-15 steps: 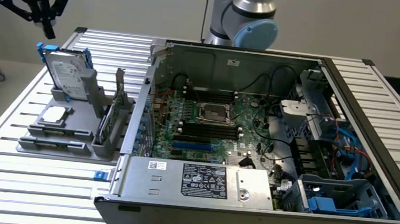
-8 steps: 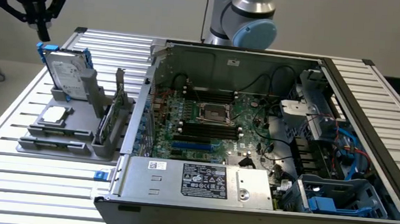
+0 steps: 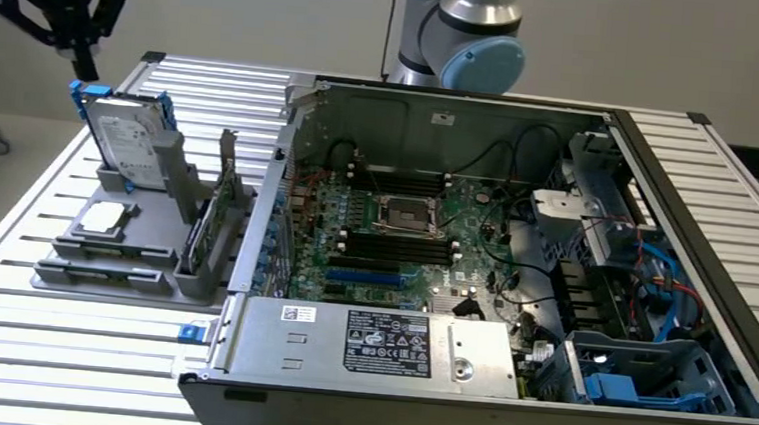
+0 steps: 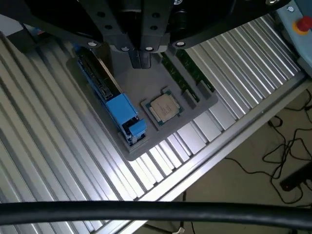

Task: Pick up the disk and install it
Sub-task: 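Pick up the disk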

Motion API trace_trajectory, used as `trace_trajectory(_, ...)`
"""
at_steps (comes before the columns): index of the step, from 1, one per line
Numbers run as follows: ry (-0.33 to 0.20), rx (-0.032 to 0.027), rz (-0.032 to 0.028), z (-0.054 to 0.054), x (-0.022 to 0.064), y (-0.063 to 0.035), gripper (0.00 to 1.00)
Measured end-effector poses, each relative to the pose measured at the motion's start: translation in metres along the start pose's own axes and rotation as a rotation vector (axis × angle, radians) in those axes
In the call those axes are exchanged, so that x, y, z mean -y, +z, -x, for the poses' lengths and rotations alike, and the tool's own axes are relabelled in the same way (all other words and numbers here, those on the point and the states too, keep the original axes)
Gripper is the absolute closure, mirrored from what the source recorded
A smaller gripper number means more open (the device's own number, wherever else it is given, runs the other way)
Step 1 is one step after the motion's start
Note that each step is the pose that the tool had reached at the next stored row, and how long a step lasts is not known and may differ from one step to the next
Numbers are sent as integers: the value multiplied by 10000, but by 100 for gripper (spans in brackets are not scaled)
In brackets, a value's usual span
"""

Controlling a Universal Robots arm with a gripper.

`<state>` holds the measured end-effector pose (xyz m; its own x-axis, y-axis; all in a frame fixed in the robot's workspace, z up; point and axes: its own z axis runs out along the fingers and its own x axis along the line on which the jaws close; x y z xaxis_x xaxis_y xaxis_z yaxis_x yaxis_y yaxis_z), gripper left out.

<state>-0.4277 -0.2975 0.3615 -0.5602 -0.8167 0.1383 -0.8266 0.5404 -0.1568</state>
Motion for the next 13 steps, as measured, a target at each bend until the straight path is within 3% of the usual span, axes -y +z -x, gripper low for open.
trace_trajectory(9,-1573,240,-203,6,-6,39,89)
trace_trajectory(10,-1667,233,-177,6,-6,40,89)
trace_trajectory(13,-1845,134,122,5,-7,39,89)
